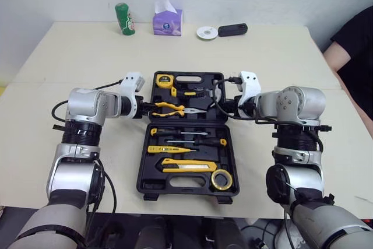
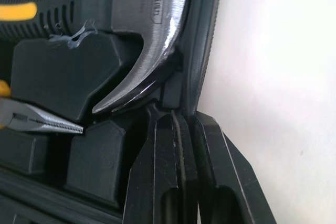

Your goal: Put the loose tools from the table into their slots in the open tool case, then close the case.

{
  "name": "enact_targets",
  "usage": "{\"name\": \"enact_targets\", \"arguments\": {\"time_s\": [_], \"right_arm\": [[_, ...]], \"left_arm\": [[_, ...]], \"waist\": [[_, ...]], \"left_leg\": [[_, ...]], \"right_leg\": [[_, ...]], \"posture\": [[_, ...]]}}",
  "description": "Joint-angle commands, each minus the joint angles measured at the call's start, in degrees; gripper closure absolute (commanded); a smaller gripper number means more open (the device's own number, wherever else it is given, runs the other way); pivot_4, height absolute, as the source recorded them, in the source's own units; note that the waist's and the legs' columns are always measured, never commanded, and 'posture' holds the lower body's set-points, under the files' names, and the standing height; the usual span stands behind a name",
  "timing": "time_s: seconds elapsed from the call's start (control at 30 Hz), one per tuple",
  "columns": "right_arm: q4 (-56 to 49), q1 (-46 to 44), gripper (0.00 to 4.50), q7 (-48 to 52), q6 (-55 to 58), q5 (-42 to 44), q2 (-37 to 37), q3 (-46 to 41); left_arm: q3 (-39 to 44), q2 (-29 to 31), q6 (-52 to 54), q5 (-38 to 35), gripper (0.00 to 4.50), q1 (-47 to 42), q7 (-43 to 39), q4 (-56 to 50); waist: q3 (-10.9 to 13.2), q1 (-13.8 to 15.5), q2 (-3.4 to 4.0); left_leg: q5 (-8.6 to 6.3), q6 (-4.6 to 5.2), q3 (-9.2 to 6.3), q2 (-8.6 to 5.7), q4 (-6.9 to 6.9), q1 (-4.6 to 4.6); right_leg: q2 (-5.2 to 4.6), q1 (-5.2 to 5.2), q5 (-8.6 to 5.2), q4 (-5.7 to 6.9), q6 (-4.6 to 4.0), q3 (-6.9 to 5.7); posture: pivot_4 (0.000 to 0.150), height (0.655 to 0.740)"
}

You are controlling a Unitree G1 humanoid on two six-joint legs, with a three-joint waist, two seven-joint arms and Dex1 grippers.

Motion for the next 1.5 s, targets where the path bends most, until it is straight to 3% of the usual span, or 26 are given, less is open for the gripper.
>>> {"name": "enact_targets", "arguments": {"time_s": [0.03,0.1,0.23,0.37,0.53,0.9,1.17,1.27,1.47,1.5], "right_arm": [[-6.5,0.4,4.5,1.2,-14.5,0.7,-0.1,-1.9],[-7.8,2.6,4.5,3.7,-20.1,0.1,-1.5,1.4],[-8.6,7.2,4.5,8.5,-34.4,-3.4,-4.7,8.3],[-6.1,15.8,4.5,10.2,-68.2,-18.5,-12.5,20.2],[7.3,23.1,4.5,1.2,-92.0,-27.1,-16.0,22.1],[23.0,27.5,4.5,-12.1,-115.6,-42.1,-23.1,29.4],[23.1,30.5,4.5,-14.0,-120.4,-45.4,-25.2,30.7],[21.6,31.3,3.38,-13.0,-121.3,-44.2,-25.3,30.0],[17.4,37.3,0.28,-10.1,-122.8,-43.5,-29.9,27.8],[17.0,38.3,0.01,-9.3,-122.9,-43.1,-30.5,27.4]], "left_arm": [[5.1,-2.0,-9.3,-2.4,4.2,-0.8,-0.3,-2.1],[6.7,-3.0,-15.1,-2.2,4.23,0.2,0.2,-2.8],[10.2,-4.6,-23.2,-2.4,4.26,1.5,2.0,-1.8],[8.9,-4.3,-38.5,0.8,4.26,4.9,0.4,-1.3],[7.0,-3.9,-61.5,5.3,4.26,11.8,0.0,-2.9],[4.7,0.2,-91.1,13.9,4.26,25.3,1.9,-1.9],[6.1,1.8,-89.7,11.5,4.26,31.5,2.2,-5.1],[5.8,3.2,-89.3,9.6,3.14,32.7,-0.9,-5.9],[8.4,7.7,-85.5,8.8,0.3,38.7,-2.3,-9.2],[8.9,8.3,-83.9,8.3,0.03,40.0,-2.8,-9.9]], "waist": [[0.0,0.1,-0.01],[0.0,0.0,-0.01],[0.0,0.0,-0.01],[0.0,-0.2,-0.04],[0.0,-0.1,-0.05],[0.0,-1.3,-0.06],[-0.1,-1.2,-0.22],[-0.1,-1.2,-0.24],[-0.1,-1.3,-0.26],[-0.1,-1.2,-0.27]], "left_leg": [[0.0,0.0,0.0,0.0,0.0,-0.1],[0.09,0.01,0.04,-0.09,0.04,-0.79],[0.11,0.04,0.09,-0.15,0.03,-1.35],[0.15,0.1,0.11,-0.18,0.05,-1.5],[0.23,0.15,0.12,-0.17,0.18,-1.41],[0.29,0.17,0.14,0.01,0.55,-1.29],[0.18,0.06,-0.08,0.1,-0.16,0.44],[0.19,0.05,-0.07,0.1,-0.14,0.44],[0.2,0.04,-0.05,0.15,-0.13,0.47],[0.19,0.02,-0.08,0.15,-0.14,0.47]], "right_leg": [[0.0,-0.1,0.0,0.0,0.0,-0.01],[0.0,-0.89,0.01,0.2,0.0,0.01],[0.05,-1.55,0.0,0.37,0.0,0.01],[0.05,-1.65,0.0,0.32,0.0,-0.03],[-0.03,-1.52,0.01,0.38,0.02,-0.04],[-0.04,-1.4,0.1,0.61,-0.07,0.01],[-0.03,0.5,0.06,-0.2,-0.14,-0.22],[-0.03,0.5,0.06,-0.17,-0.13,-0.21],[-0.01,0.49,0.06,-0.15,-0.14,-0.18],[-0.01,0.49,0.06,-0.17,-0.14,-0.2]], "posture": [[0.15,0.74],[0.15,0.74],[0.15,0.74],[0.15,0.74],[0.15,0.74],[0.15,0.74],[0.15,0.74],[0.15,0.74],[0.15,0.74],[0.15,0.74]]}}
